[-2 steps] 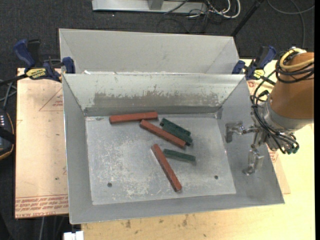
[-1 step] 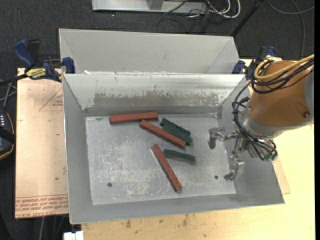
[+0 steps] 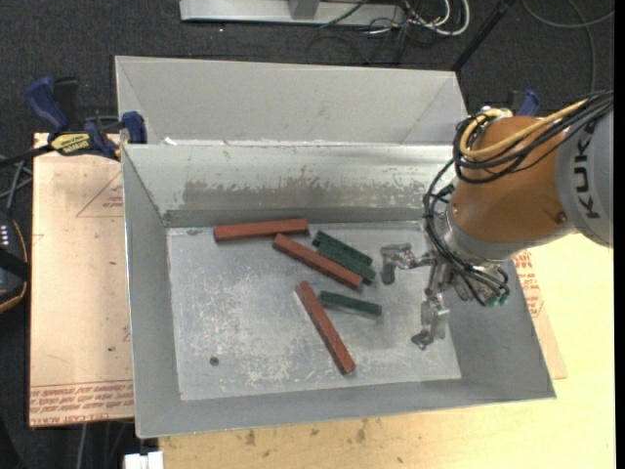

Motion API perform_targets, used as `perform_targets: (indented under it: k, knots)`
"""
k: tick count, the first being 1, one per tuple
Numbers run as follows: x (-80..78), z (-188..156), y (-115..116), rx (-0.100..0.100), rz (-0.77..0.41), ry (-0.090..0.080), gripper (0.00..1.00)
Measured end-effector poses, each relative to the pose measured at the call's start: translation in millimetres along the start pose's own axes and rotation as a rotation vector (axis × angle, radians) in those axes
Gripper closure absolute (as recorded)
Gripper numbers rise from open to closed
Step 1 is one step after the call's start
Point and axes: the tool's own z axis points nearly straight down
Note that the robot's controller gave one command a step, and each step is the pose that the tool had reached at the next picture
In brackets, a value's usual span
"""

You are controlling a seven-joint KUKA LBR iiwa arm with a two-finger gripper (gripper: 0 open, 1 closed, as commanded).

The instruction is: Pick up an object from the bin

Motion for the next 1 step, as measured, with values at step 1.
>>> perform_targets:
  k: [1]
  knots:
    - [7.0,19.7,17.1,0.001,-0.215,0.003,0.0]
